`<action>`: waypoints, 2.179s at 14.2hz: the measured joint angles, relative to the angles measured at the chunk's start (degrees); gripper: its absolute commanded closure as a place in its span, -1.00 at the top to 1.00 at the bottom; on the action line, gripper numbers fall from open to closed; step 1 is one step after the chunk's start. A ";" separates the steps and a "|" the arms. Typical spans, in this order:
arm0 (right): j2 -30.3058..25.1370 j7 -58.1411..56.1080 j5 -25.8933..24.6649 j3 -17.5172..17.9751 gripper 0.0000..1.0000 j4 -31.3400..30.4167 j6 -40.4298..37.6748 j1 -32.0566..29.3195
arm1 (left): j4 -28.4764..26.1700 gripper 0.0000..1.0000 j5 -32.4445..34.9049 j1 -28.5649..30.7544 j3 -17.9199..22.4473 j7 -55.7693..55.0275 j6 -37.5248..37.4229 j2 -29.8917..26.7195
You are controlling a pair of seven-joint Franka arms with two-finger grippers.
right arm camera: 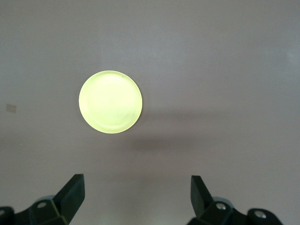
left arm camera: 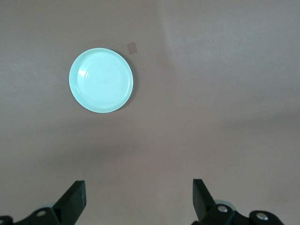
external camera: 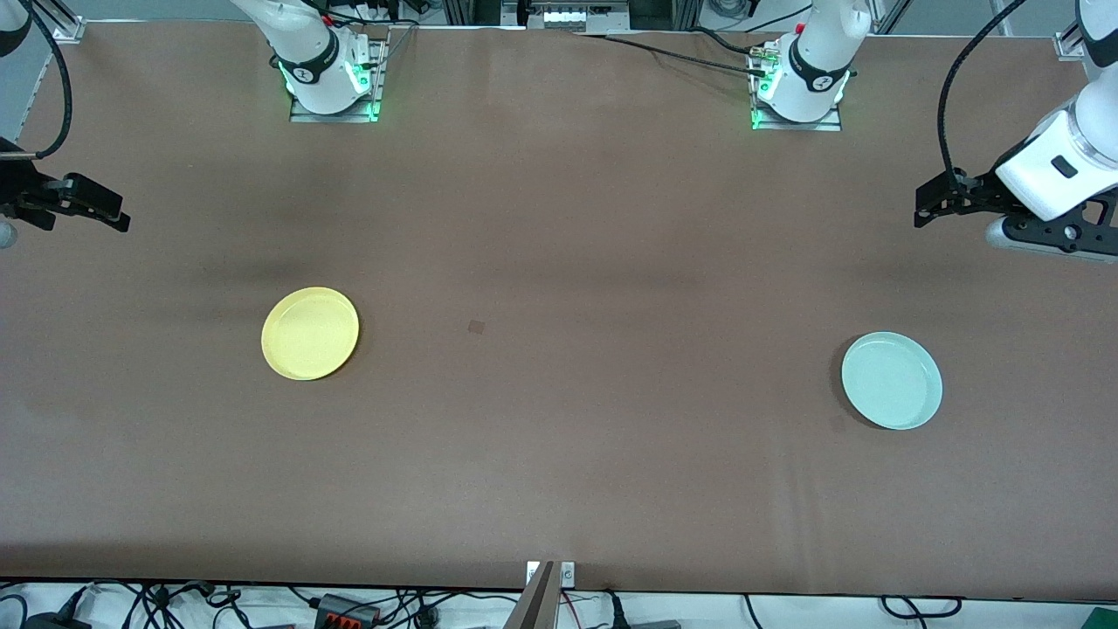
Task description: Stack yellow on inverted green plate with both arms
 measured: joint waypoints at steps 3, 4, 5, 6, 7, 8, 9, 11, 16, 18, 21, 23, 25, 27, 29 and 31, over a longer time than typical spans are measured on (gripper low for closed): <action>0.03 -0.06 0.00 0.08 1.00 -0.02 -0.01 0.05 | 4.64 1.00 0.00 2.38 0.13 0.22 0.32 5.01; 0.06 -0.06 0.00 0.14 1.00 -0.04 -0.01 0.07 | 6.16 1.00 0.00 2.89 0.19 0.25 0.37 7.28; 0.11 -0.06 0.00 0.20 1.00 -0.07 -0.03 0.08 | 7.63 1.00 0.00 3.23 0.20 0.25 0.50 9.76; 0.19 -0.08 0.00 0.23 1.00 -0.11 -0.09 0.08 | 8.88 1.00 0.00 3.46 0.19 0.25 0.72 12.24; 0.30 -0.11 0.00 0.24 1.00 -0.15 -0.21 0.08 | 9.74 1.00 0.00 3.74 0.20 0.25 1.32 14.60; 0.42 -0.12 0.00 0.24 1.00 -0.15 -0.40 0.08 | 10.27 1.00 0.00 4.19 0.22 0.25 2.81 16.65; 0.53 -0.12 0.00 0.24 1.00 -0.16 -0.59 0.08 | 10.53 1.00 0.00 4.83 0.23 0.25 4.84 18.44; 0.61 -0.12 0.00 0.24 1.00 -0.16 -0.75 0.06 | 10.67 1.00 0.00 6.20 0.25 0.30 7.36 21.22; 0.59 -0.12 0.00 0.01 1.00 -0.09 -0.60 -0.09 | 10.65 1.00 0.83 8.16 0.31 5.73 16.03 29.44; 0.58 -0.12 0.00 0.00 1.00 -0.06 -0.61 -0.11 | 10.42 1.00 1.10 9.47 0.38 11.81 21.88 33.16; 0.46 -0.12 0.01 0.02 1.00 -0.02 -0.63 -0.09 | 7.74 1.00 1.15 12.72 0.38 21.80 32.91 37.05; 0.39 -0.12 0.01 0.03 1.00 0.00 -0.63 -0.09 | 5.53 0.99 1.02 15.42 -0.33 26.49 39.00 39.04; 0.39 -0.12 0.01 0.04 1.00 0.00 -0.61 -0.08 | 4.74 0.90 0.07 18.87 -2.93 28.04 40.67 40.69; 0.39 -0.12 0.02 0.07 1.00 -0.01 -0.56 -0.08 | 4.60 0.73 -0.14 22.42 -6.13 28.46 40.86 41.80; 0.39 -0.12 0.06 0.27 1.00 0.01 -0.43 -0.03 | 4.58 0.39 -0.45 24.70 -8.01 28.51 40.88 42.52; 0.39 -0.12 0.06 0.62 1.00 0.18 -0.37 0.01 | 4.58 0.07 -1.15 25.45 -8.40 28.56 40.90 42.84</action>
